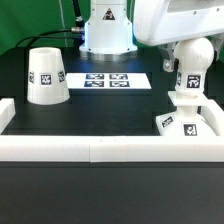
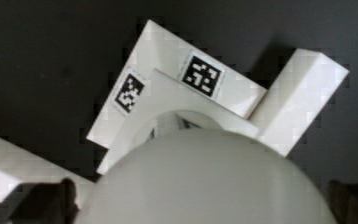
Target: Assemble lamp
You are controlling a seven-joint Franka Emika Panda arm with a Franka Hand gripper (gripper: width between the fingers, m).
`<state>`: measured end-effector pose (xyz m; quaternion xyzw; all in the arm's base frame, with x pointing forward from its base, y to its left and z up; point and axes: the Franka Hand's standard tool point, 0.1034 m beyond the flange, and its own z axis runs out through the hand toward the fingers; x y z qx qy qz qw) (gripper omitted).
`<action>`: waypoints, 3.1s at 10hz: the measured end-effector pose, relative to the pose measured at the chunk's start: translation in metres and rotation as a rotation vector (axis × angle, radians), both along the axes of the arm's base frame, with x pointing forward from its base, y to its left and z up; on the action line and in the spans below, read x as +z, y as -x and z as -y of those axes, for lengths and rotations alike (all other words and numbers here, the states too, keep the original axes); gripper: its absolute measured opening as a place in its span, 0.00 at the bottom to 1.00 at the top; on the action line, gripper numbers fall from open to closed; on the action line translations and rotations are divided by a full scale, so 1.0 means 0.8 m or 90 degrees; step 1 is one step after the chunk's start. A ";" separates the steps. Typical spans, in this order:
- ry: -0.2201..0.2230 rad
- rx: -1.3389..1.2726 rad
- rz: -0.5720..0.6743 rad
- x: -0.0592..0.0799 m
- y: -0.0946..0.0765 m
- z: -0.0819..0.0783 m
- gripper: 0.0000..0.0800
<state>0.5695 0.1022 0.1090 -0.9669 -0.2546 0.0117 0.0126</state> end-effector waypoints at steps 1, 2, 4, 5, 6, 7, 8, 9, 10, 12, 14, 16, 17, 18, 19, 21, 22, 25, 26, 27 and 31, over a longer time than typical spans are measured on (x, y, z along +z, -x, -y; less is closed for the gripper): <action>0.000 0.000 0.000 0.000 0.000 0.001 0.86; 0.000 -0.008 0.000 0.000 0.000 0.000 0.72; 0.000 -0.018 -0.001 0.000 0.000 0.000 0.72; -0.001 -0.033 -0.001 0.000 0.000 0.000 0.72; 0.000 -0.096 -0.003 0.000 0.000 -0.001 0.72; -0.003 -0.155 -0.005 0.000 0.001 -0.002 0.72; -0.004 -0.216 -0.008 -0.001 0.001 -0.002 0.72; -0.008 -0.288 -0.013 -0.001 0.001 -0.003 0.72; -0.010 -0.354 -0.017 -0.001 0.001 -0.005 0.72; -0.009 -0.442 -0.021 -0.001 0.002 -0.008 0.72; -0.010 -0.539 -0.026 -0.001 0.002 -0.010 0.72; -0.014 -0.625 -0.035 -0.002 0.002 -0.008 0.72; -0.015 -0.669 -0.040 -0.002 0.002 -0.007 0.72; -0.017 -0.698 -0.044 -0.002 0.001 -0.004 0.72; -0.019 -0.728 -0.047 -0.002 0.000 -0.004 0.72; -0.018 -0.741 -0.048 -0.002 0.001 -0.007 0.81; -0.019 -0.728 -0.047 -0.002 0.001 -0.007 0.86; -0.020 -0.576 -0.036 -0.004 0.002 -0.007 0.87; -0.019 -0.530 -0.033 -0.003 0.005 -0.012 0.87; -0.020 -0.485 -0.030 -0.002 0.006 -0.015 0.87; -0.028 -0.302 -0.023 -0.004 0.006 -0.011 0.87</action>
Offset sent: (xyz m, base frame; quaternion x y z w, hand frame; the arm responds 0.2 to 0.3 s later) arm 0.0000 0.0000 0.0000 0.0000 0.0000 0.0000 1.0000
